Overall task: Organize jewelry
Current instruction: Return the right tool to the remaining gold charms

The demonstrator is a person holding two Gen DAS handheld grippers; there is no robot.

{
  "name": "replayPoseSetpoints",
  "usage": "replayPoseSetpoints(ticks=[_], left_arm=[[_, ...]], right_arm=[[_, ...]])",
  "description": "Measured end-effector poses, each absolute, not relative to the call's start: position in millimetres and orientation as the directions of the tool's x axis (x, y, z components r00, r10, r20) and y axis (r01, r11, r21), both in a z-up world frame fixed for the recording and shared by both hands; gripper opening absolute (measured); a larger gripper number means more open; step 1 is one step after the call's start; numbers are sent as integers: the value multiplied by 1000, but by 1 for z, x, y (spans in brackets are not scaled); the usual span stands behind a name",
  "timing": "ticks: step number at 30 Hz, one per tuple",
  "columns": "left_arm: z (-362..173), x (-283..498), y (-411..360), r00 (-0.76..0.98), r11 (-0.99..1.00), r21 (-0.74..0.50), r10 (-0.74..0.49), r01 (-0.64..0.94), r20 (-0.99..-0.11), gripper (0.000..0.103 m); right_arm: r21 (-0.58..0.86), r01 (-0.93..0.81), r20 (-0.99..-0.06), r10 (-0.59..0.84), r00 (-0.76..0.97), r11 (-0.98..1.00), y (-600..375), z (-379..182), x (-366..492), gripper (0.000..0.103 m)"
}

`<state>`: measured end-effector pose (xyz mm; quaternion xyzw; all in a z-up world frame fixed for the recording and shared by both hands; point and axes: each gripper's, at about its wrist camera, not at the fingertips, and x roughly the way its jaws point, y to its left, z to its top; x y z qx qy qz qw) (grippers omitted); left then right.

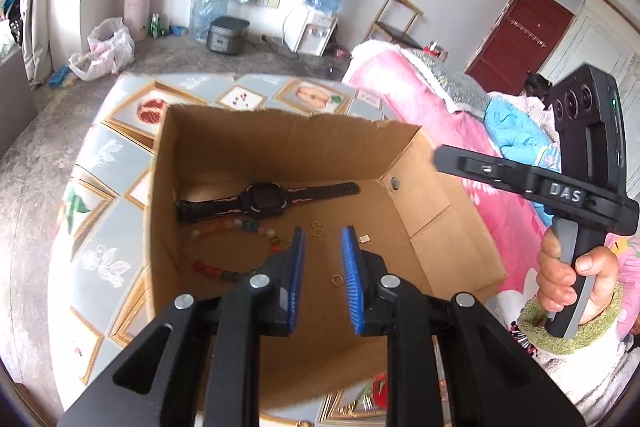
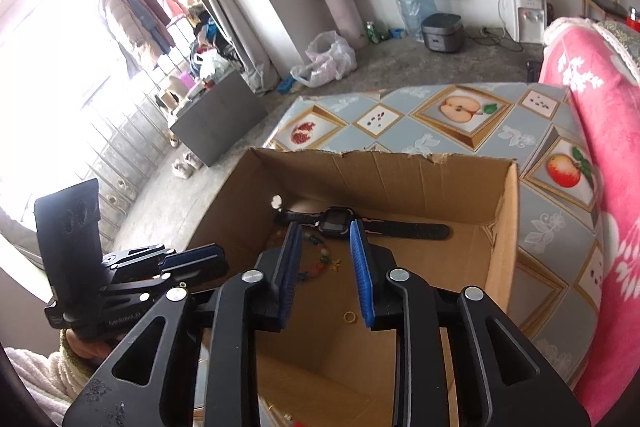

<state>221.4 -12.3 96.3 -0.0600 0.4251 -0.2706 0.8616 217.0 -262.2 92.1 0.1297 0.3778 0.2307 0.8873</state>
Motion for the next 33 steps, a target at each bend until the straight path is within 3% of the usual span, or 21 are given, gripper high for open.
replayPoseSetpoints(ticks=[5, 10, 13, 17, 27, 33], left_arm=[[120, 176, 16, 587, 861, -245, -488, 445, -646, 41], [126, 129, 45, 663, 898, -129, -401, 420, -632, 63], [118, 110, 55, 666, 912, -116, -370, 394, -648, 69], [92, 92, 56, 629, 913, -126, -363, 388, -688, 73], [6, 79, 11, 545, 903, -16, -273, 429, -793, 73], [-9, 83, 1, 541, 894, 13, -260, 448, -800, 73]], right_arm=[[392, -372, -516, 535, 668, 842, -271, 112, 157, 50], [405, -413, -459, 572, 680, 816, -277, 110, 99, 54], [426, -414, -433, 583, 687, 804, -281, 100, 70, 56], [461, -380, -458, 582, 672, 802, -276, 75, 50, 56], [436, -322, -647, 541, 537, 840, -228, 3, 66, 54], [361, -310, -756, 471, 454, 879, -187, -31, 85, 34]])
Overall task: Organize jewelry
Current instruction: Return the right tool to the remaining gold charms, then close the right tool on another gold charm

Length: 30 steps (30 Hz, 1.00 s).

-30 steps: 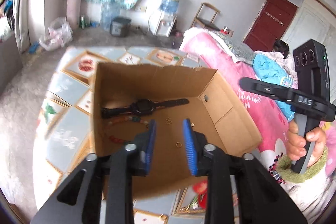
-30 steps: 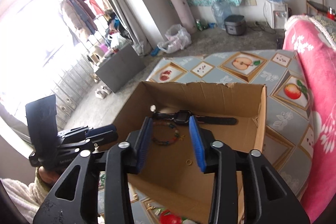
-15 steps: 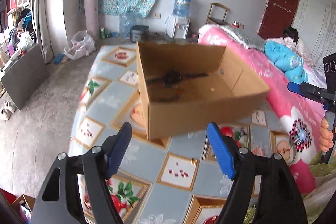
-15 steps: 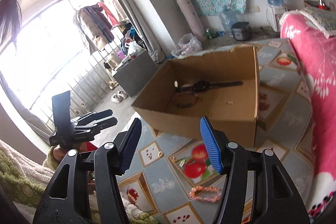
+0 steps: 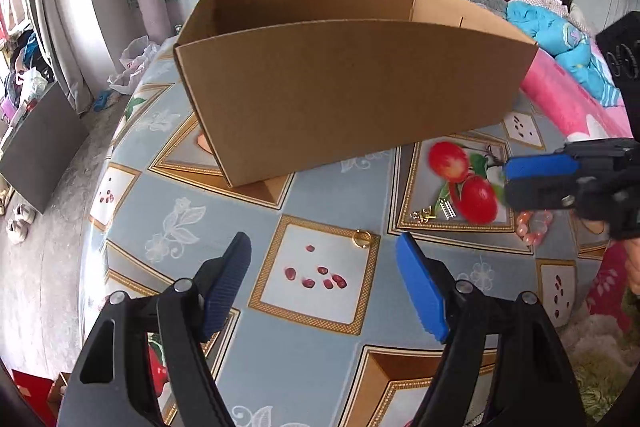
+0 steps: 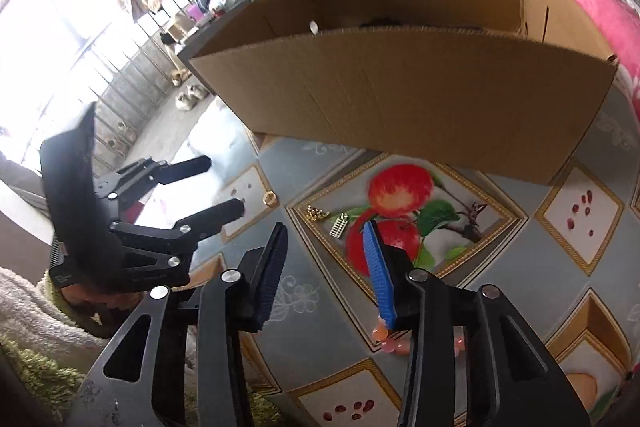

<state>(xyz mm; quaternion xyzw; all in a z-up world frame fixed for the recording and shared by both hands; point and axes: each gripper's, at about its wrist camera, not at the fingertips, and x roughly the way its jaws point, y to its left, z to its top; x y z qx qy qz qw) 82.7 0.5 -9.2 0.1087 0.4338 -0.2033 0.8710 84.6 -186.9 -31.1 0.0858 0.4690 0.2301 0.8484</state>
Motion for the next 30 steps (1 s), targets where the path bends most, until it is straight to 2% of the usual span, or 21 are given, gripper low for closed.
replayPoseSetpoints(ticks=[3, 10, 16, 20, 26, 30], left_arm=[[-9, 82, -3, 556, 883, 32, -266, 469, -788, 73], [-13, 85, -8, 535, 870, 7, -297, 493, -791, 68], [-14, 84, -9, 528, 860, -17, -329, 510, -783, 62], [-15, 84, -10, 513, 854, -39, -347, 519, -785, 58], [-16, 83, -15, 495, 843, -64, -373, 533, -785, 52], [-20, 85, -18, 484, 844, -72, -373, 532, -791, 42]], right_arm=[[377, -271, -779, 461, 425, 886, -180, -42, 92, 28], [240, -260, -823, 338, 456, 935, -150, -44, 101, 24], [122, -291, -837, 255, 483, 949, -127, -43, 101, 11], [112, -302, -840, 252, 480, 947, -122, -44, 103, 3], [157, -287, -838, 281, 467, 945, -144, -52, 107, 2], [163, -275, -837, 280, 470, 947, -153, -52, 105, 2]])
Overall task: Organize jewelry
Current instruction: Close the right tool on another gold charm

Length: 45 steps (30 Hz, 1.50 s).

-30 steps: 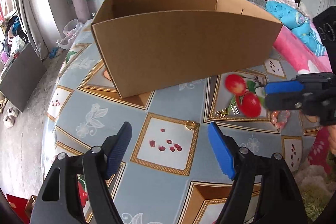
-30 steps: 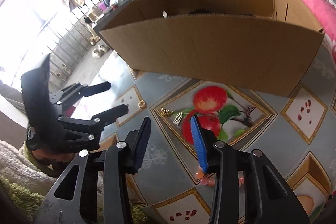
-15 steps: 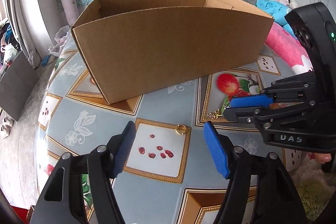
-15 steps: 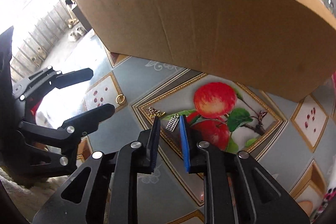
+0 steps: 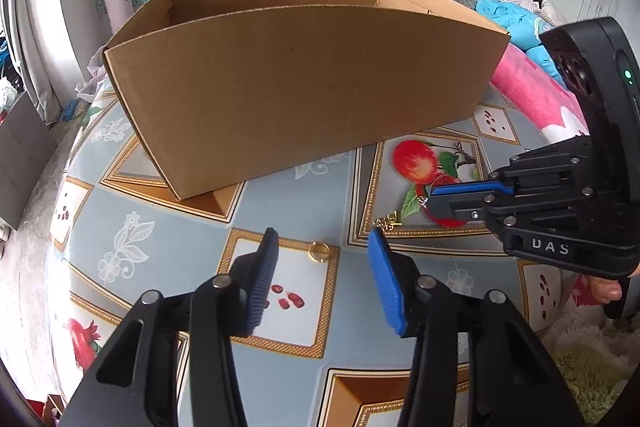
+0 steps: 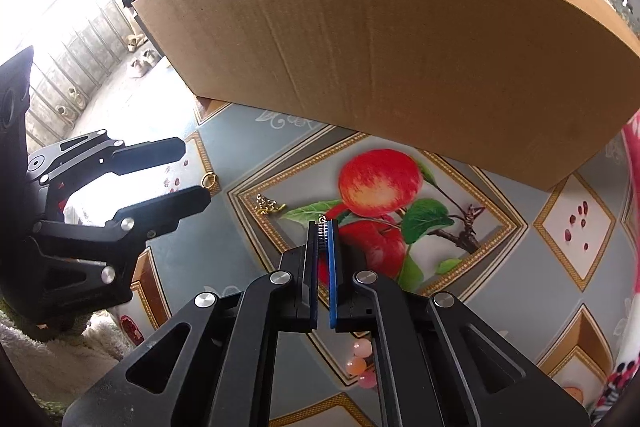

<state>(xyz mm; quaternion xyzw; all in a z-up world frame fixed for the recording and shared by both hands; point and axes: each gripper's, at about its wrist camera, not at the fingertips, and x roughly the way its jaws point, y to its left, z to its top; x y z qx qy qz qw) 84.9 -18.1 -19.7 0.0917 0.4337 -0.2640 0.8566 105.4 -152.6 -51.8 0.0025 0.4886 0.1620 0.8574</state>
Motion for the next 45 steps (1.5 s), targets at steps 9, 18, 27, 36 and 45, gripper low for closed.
replayPoseSetpoints(ticks=[9, 18, 27, 36, 45], left_arm=[[-28, 91, -21, 467, 843, -54, -349, 536, -812, 31], [-32, 89, -23, 462, 833, -36, -342, 552, -818, 21], [-33, 88, -22, 470, 827, -17, -336, 562, -816, 10], [-33, 85, -23, 464, 819, -30, -354, 572, -812, 0], [-33, 84, -19, 459, 824, -54, -367, 564, -809, 0]], right_arm=[[184, -270, -826, 298, 478, 945, -165, -54, 100, 2], [206, -264, -816, 314, 485, 942, -181, -49, 90, 0], [215, -259, -810, 320, 491, 942, -190, -42, 88, 0], [211, -278, -810, 327, 487, 937, -187, -35, 84, 20], [126, -293, -833, 262, 488, 948, -168, -40, 86, 21]])
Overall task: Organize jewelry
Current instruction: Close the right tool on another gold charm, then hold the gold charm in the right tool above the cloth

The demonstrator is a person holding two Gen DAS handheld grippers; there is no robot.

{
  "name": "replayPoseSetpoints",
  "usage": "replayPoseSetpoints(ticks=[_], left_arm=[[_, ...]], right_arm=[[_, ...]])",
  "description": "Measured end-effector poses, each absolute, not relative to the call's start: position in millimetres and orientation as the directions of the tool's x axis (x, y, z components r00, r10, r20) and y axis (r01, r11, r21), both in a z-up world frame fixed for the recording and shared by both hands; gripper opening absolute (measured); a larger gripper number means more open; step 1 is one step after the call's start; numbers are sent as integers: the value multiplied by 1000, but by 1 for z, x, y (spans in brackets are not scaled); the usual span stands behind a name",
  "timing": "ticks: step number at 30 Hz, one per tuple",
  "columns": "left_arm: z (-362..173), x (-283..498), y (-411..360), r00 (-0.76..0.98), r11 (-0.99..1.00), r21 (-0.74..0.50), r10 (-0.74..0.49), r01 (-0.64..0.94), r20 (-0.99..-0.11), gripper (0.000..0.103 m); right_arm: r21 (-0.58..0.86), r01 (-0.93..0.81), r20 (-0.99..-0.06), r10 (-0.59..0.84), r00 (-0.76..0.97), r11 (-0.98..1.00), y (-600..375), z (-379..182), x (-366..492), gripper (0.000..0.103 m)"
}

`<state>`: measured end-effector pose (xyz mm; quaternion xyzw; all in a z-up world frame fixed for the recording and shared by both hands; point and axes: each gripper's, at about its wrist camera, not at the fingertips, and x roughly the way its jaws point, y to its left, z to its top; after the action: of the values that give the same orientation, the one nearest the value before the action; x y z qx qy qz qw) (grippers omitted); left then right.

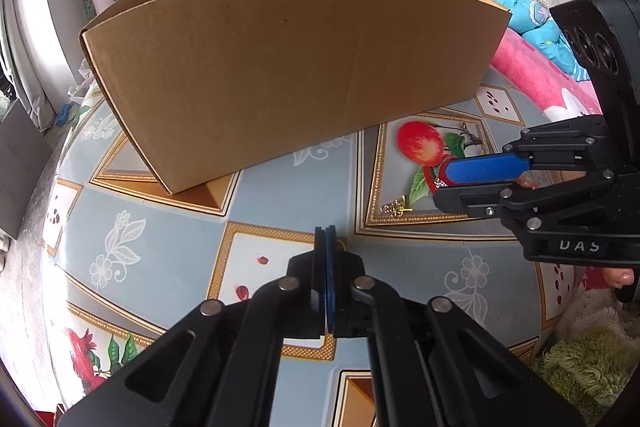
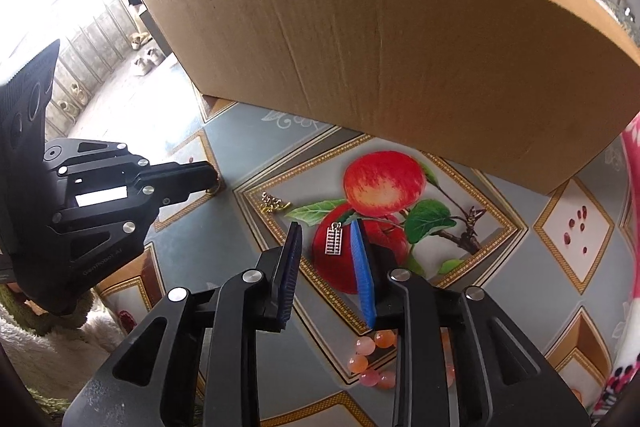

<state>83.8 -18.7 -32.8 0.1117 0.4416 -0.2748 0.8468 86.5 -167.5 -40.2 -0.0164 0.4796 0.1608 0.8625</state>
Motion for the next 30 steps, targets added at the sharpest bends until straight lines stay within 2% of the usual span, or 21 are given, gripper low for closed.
replayPoseSetpoints(ticks=[2, 4, 18, 21, 22, 23, 24, 25, 30], left_arm=[[-33, 84, -18, 460, 824, -56, -370, 564, -807, 0], [-33, 83, -17, 463, 824, -57, -372, 564, -804, 0], [-20, 80, -8, 475, 817, -69, -400, 573, -784, 0], [-17, 78, -8, 467, 811, -71, -403, 580, -788, 0], [-17, 78, -8, 451, 807, -86, -410, 584, -793, 2], [-18, 78, -8, 442, 806, -91, -411, 585, -798, 4], [-19, 78, -9, 439, 808, -86, -402, 583, -803, 13], [-20, 77, -9, 440, 810, -78, -394, 582, -807, 19], [-23, 75, -8, 443, 813, -67, -382, 578, -811, 20]], right_arm=[[102, -292, -837, 241, 492, 951, -166, -41, 87, 8], [103, -283, -839, 236, 490, 954, -167, -41, 89, 3], [149, -264, -813, 270, 516, 953, -184, -33, 83, 2], [192, -284, -796, 318, 515, 940, -186, -29, 82, 6], [200, -290, -793, 328, 514, 936, -184, -29, 82, 12], [204, -301, -791, 338, 510, 932, -182, -28, 83, 21], [201, -309, -789, 340, 511, 930, -180, -28, 83, 24], [192, -322, -787, 342, 514, 927, -177, -29, 83, 25], [174, -391, -794, 364, 487, 904, -159, -36, 90, 25]])
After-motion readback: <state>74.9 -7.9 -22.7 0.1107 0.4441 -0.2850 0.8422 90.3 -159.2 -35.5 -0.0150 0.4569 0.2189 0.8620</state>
